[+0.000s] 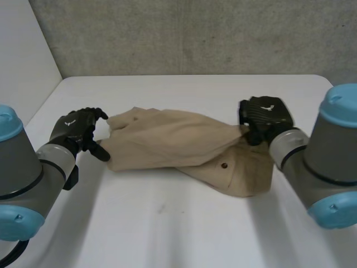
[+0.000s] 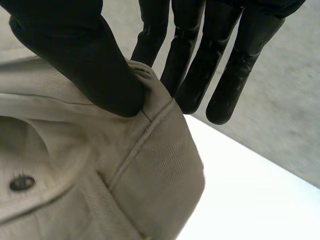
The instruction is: Fold the shorts.
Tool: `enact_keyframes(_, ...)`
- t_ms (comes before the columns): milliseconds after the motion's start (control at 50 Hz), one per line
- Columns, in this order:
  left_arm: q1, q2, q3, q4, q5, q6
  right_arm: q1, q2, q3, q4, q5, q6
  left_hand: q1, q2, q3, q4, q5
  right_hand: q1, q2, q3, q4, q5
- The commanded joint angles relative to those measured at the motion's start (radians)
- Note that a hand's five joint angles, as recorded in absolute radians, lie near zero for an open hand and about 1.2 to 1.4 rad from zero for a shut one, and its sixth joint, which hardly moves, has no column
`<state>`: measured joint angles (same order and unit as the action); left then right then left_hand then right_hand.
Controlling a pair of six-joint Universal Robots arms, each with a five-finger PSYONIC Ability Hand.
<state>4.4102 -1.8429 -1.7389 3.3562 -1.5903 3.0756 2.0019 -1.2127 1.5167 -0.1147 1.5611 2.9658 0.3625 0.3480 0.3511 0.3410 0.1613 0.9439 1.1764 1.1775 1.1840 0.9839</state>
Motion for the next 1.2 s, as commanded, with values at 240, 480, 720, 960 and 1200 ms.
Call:
enact_keyframes(240, -0.080, -0.133, -0.002, 0.037, 0.007, 0.218, -0.046, 0.074, -0.012, 0.041, -0.010, -0.031, 0.033, 0.047, 0.044, 0.054, 0.060, 0.452, 0.220, 0.219, 0.212, 0.238)
enact_keyframes(480, -0.161, -0.016, -0.074, 0.022, 0.015, 0.213, -0.046, 0.120, -0.026, 0.038, -0.010, -0.048, 0.561, 0.576, 0.573, 0.583, 0.588, 0.452, 0.220, 0.219, 0.212, 0.238)
enact_keyframes(720, -0.356, 0.011, -0.080, -0.149, 0.075, 0.221, -0.046, 0.133, -0.027, 0.033, -0.012, -0.070, 0.600, 0.614, 0.611, 0.621, 0.626, 0.452, 0.220, 0.219, 0.212, 0.238)
enact_keyframes(960, -0.321, -0.131, -0.021, -0.163, 0.050, 0.224, -0.045, 0.133, -0.024, 0.033, -0.012, -0.071, 0.206, 0.221, 0.218, 0.228, 0.233, 0.452, 0.220, 0.219, 0.212, 0.238)
enact_keyframes(1200, -0.253, -0.156, -0.018, 0.060, -0.106, 0.226, -0.035, 0.133, -0.023, 0.032, -0.012, -0.083, 0.183, 0.197, 0.194, 0.204, 0.209, 0.452, 0.220, 0.219, 0.212, 0.238)
